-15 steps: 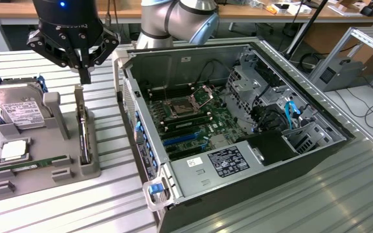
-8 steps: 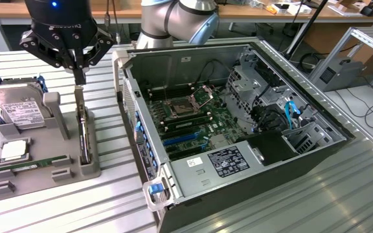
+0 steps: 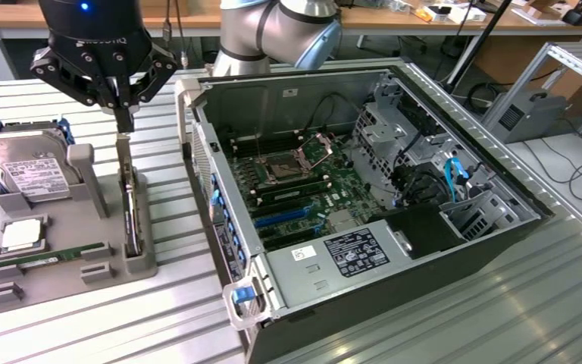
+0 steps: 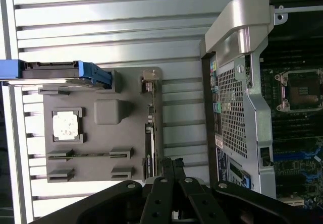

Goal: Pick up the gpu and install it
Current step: 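Pick up the gpu and move the gpu toward the slot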

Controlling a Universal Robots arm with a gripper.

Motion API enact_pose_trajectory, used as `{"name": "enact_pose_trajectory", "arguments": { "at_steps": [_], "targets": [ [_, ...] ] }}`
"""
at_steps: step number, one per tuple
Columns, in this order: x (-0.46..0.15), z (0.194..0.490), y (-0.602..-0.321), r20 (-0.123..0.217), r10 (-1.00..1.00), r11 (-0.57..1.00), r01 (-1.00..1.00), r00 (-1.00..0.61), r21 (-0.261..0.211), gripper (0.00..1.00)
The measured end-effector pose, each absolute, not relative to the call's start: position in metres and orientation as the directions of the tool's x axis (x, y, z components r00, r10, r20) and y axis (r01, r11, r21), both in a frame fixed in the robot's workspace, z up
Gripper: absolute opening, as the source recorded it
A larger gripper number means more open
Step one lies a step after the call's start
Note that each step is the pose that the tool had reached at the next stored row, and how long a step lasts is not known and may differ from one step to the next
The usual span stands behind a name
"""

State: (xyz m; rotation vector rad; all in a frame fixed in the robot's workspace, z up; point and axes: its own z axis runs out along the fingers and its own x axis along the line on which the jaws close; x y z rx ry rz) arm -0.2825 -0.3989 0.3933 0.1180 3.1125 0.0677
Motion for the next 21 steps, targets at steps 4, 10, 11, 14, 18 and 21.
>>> {"name": "enact_pose_trajectory", "arguments": {
  "at_steps": [4,10,11,14,18,21],
  "targets": [
    [-0.2825,0.3933,-0.3989,-0.024,0.076,0.996,0.075,-0.997,0.044,0.11],
    [-0.2825,0.3933,-0.3989,-0.024,0.076,0.996,0.075,-0.997,0.044,0.36],
    [-0.2825,0.3933,-0.3989,-0.024,0.076,0.996,0.075,-0.997,0.044,0.36],
    [-0.2825,0.3924,-0.399,-0.024,0.076,0.996,0.075,-0.997,0.044,0.36],
    [-0.2829,0.3915,-0.3989,-0.024,0.076,0.996,0.075,-0.997,0.044,0.36],
    [-0.2833,0.3913,-0.3989,-0.024,0.076,0.996,0.075,-0.997,0.044,0.36]
  ]
}}
